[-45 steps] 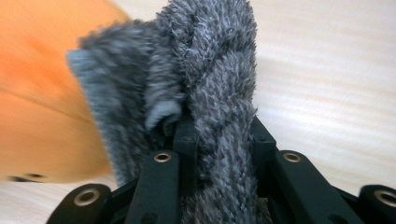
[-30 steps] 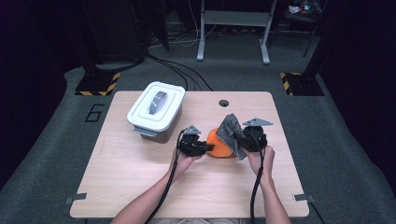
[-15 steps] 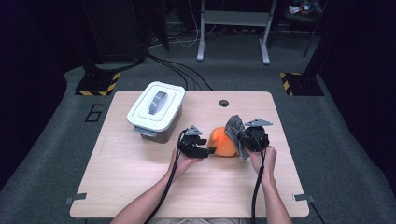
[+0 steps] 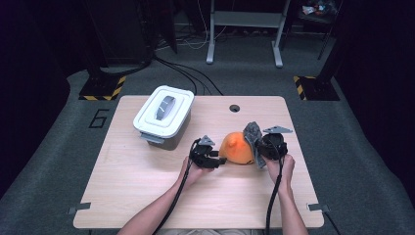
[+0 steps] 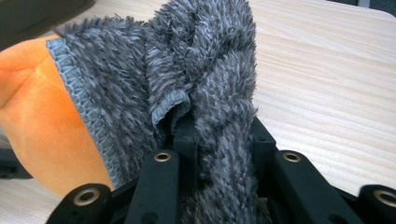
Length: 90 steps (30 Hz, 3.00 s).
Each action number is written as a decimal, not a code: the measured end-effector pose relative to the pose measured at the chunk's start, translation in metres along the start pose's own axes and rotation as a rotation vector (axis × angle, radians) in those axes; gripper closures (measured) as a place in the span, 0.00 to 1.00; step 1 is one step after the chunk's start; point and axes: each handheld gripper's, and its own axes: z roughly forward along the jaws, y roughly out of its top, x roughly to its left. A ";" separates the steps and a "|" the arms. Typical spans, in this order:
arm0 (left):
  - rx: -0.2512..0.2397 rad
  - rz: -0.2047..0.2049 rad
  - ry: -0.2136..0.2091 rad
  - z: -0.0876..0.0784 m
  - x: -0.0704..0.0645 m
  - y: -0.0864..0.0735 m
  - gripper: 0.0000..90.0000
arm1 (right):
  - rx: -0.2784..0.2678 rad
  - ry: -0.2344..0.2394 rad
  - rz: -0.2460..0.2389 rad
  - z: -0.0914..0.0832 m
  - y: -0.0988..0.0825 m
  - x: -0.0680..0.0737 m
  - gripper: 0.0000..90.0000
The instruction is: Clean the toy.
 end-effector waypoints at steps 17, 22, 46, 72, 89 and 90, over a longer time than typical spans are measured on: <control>-0.088 0.151 0.063 -0.035 -0.014 0.029 0.93 | -0.022 0.000 0.042 -0.007 -0.002 -0.009 0.79; -0.066 0.233 0.092 -0.049 -0.020 0.044 0.93 | -0.001 0.030 0.057 0.002 -0.006 -0.006 0.79; -0.057 0.249 0.057 -0.035 -0.030 0.058 0.92 | -0.113 0.086 -0.036 -0.043 0.042 0.025 0.79; -0.068 0.217 0.085 -0.014 -0.024 0.052 0.79 | -0.061 0.084 -0.097 -0.018 0.040 0.043 0.80; -0.081 0.221 0.083 -0.013 -0.028 0.050 0.84 | -0.023 -0.061 -0.041 -0.016 0.032 0.005 0.81; -0.080 0.219 0.082 -0.014 -0.027 0.050 0.84 | -0.014 -0.071 -0.032 -0.015 0.030 0.000 0.81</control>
